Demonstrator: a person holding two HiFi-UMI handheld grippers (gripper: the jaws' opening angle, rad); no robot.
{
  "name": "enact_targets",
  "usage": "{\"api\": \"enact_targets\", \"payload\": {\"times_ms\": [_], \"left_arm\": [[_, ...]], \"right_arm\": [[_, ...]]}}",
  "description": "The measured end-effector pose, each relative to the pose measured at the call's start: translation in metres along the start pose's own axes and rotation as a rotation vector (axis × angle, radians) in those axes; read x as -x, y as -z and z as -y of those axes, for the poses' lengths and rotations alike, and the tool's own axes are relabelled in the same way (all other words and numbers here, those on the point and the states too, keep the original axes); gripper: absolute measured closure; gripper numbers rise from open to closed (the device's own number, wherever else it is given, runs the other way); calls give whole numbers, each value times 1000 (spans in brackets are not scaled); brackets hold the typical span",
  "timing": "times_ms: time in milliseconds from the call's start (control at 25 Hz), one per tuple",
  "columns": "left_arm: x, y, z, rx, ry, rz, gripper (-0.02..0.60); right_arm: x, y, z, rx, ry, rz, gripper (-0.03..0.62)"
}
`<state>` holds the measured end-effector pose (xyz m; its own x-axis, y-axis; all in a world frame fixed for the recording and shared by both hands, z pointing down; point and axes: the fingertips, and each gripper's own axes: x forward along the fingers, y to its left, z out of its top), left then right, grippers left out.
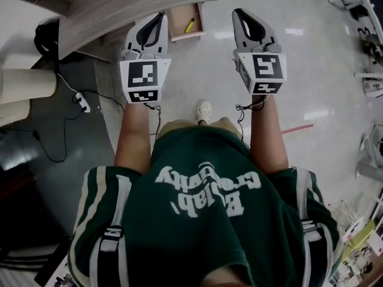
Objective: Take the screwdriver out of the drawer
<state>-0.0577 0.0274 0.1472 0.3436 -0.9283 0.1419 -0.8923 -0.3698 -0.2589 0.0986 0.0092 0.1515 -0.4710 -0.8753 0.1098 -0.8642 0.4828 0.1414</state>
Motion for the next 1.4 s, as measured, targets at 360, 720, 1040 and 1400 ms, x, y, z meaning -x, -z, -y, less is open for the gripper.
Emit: {"api": "enact_targets", "payload": {"times_ms": [360,720,1040,1400], "left_arm": [[-37,5,2,1,-1,-20,563],[-63,20,-23,6,-26,-12,563],[-110,53,-61,1,13,-16,563],[-175,109,-105,37,165,-21,564]], "right_arm": [[-29,18,22,-30,-20,-15,559],[-67,24,19,-51,-29,22,559],[-129,41,9,-34,0,-3,559],[-211,73,-6,3,77,-73,559]]}}
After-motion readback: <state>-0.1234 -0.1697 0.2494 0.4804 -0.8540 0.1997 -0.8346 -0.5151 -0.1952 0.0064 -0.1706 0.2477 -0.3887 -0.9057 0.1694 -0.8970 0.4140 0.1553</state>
